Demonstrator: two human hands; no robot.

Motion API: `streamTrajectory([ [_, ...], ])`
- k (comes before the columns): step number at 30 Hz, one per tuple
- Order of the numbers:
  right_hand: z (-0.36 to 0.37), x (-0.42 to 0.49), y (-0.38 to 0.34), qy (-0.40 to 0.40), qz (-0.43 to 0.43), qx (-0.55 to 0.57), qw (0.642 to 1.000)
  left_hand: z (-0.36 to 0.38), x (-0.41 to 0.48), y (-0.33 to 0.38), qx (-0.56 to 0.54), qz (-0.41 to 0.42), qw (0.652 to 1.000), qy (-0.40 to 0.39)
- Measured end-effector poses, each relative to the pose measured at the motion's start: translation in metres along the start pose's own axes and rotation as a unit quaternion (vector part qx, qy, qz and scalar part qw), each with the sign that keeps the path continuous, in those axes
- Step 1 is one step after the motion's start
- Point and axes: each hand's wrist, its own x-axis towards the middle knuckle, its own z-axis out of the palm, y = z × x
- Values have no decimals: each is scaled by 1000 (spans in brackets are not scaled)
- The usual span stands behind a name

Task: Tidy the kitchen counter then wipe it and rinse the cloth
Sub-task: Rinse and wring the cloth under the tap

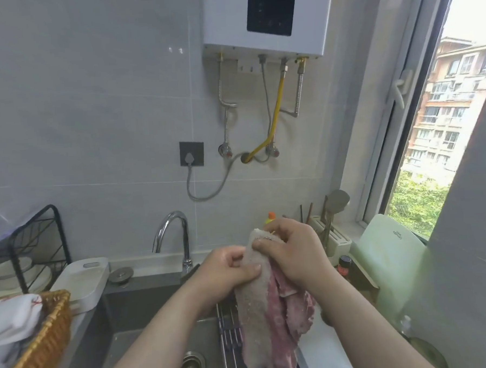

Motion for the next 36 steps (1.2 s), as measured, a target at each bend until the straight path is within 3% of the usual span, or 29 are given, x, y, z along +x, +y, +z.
streamTrajectory([
  [4, -26, -14, 15, -9, 29, 25, 999, 14, 2, 24, -25, 20, 999, 36],
  [9, -31, -57, 50, -177, 111, 88, 974, 25, -2, 44, -30, 45, 997, 54],
  [12, -23, -67, 53, -157, 137, 168, 963, 30, -5, 49, -26, 34, 997, 72],
  [16, -33, -58, 46, -51, 188, 289, 937, 20, -6, 48, 34, 9, 992, 120],
  [23, -47, -33, 21, 0, 117, 237, 964, 13, -17, 45, 100, 57, 988, 99],
  [28, -62, -28, 20, 23, 130, 172, 976, 15, -19, 49, 146, 65, 981, 113],
  [36, -86, -46, 29, -94, 71, 22, 993, 18, -23, 35, 175, -1, 983, 46],
])
